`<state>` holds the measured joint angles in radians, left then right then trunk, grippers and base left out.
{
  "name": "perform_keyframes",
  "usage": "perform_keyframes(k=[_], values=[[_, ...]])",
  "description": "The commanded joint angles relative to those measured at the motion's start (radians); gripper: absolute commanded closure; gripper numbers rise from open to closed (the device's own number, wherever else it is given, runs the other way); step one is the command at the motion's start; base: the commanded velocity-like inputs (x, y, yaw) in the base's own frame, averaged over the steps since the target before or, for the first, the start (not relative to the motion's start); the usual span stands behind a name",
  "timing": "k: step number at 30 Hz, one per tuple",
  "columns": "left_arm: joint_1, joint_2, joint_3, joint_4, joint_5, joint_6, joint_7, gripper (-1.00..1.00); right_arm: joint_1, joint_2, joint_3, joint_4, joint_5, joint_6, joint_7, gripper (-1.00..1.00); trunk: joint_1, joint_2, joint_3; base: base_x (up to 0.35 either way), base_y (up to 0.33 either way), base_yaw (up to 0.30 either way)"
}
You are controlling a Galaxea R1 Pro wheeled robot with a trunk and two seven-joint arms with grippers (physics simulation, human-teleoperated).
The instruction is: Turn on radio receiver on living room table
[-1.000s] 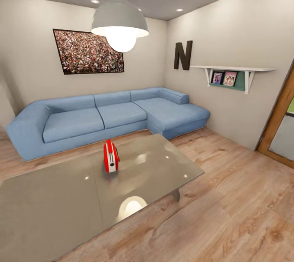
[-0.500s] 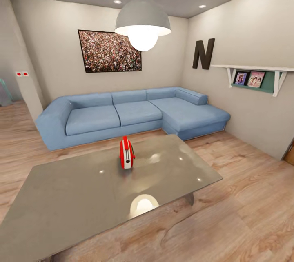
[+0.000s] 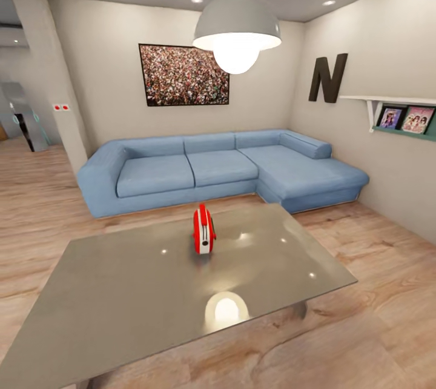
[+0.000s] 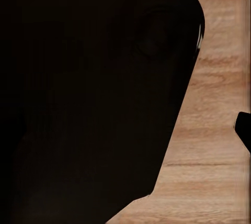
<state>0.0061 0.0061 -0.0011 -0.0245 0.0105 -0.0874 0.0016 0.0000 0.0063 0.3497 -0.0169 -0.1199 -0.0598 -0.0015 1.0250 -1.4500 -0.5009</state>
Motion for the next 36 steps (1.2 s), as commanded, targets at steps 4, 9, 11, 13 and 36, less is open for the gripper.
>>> perform_keyframes(k=[4, 9, 11, 13, 36], values=[[0.000, 0.000, 0.000, 0.000, -0.001, 0.000, 0.000, -1.00, 0.000, 0.000, -0.002, 0.000, -0.001, 0.001, 0.000, -1.00, 0.000, 0.000, 0.000, 0.310, -0.063, 0.010], [0.000, 0.000, 0.000, 0.000, -0.001, 0.000, 0.000, -1.00, 0.000, 0.001, -0.002, 0.000, -0.001, 0.001, 0.000, -1.00, 0.000, 0.000, 0.000, 0.263, -0.043, 0.061], [0.000, 0.000, -0.001, 0.000, -0.001, 0.000, 0.000, -1.00, 0.000, 0.000, -0.002, 0.000, -0.001, 0.000, 0.000, -1.00, 0.000, 0.000, 0.000, 0.099, -0.011, 0.205], [0.000, 0.000, -0.001, 0.000, -0.001, 0.000, 0.000, -1.00, 0.000, 0.000, -0.001, 0.000, -0.001, 0.000, 0.000, -1.00, 0.000, 0.000, 0.000, 0.051, -0.005, 0.238], [0.000, 0.000, 0.000, 0.000, 0.000, 0.000, 0.001, -1.00, 0.000, 0.000, 0.002, 0.000, -0.001, 0.000, 0.000, -1.00, 0.000, 0.000, -0.007, 0.005, 0.000, 0.268]])
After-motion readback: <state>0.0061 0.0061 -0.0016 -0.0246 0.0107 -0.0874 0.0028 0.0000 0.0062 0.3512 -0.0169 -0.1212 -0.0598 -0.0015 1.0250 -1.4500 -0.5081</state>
